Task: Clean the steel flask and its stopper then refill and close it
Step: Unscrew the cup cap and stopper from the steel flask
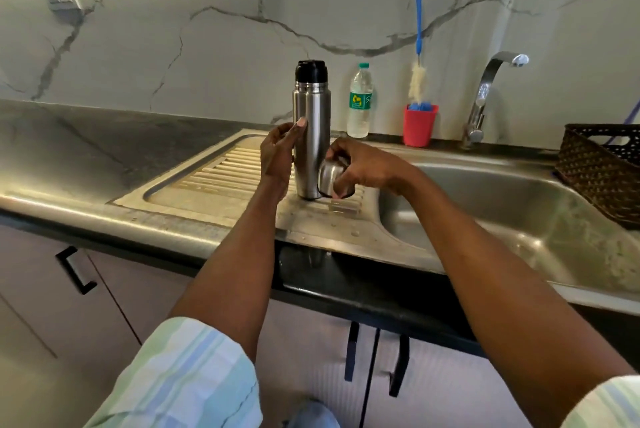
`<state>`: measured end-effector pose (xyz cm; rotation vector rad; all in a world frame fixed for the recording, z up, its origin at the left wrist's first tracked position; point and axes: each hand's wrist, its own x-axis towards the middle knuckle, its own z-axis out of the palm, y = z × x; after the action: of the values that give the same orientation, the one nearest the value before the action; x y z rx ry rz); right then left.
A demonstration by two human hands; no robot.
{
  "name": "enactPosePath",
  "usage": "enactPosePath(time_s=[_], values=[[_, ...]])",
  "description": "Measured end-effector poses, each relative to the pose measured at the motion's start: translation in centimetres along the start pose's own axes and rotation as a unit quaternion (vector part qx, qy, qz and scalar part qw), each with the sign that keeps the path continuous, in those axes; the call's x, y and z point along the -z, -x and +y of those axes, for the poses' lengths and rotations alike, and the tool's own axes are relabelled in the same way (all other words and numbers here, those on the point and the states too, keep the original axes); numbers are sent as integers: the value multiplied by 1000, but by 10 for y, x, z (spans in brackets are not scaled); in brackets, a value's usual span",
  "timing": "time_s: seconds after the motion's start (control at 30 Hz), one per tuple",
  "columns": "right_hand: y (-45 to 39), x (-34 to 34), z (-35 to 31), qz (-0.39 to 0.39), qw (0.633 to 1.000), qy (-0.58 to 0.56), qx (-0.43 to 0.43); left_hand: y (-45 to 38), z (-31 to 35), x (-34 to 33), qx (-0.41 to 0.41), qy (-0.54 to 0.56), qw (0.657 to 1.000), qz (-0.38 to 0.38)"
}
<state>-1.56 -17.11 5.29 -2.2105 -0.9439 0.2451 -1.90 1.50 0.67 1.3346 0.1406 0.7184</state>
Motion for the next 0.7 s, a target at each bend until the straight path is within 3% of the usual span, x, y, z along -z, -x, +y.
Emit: enactPosePath(time_s=[0.17,0.53,0.63,0.7], values=[[-8,-17,3,-102,993,64,-11,0,1,1,-1,-12,1000,1],[-11,-27,9,-139,987,72,-19,2,6,3,2,-23,1000,-18],[-5,-9,1,-81,996,26,7,1,7,4,-2,-22,999,-23],[-9,8,-8,57,998,-25,32,-1,6,4,-9,-23,999,-26]])
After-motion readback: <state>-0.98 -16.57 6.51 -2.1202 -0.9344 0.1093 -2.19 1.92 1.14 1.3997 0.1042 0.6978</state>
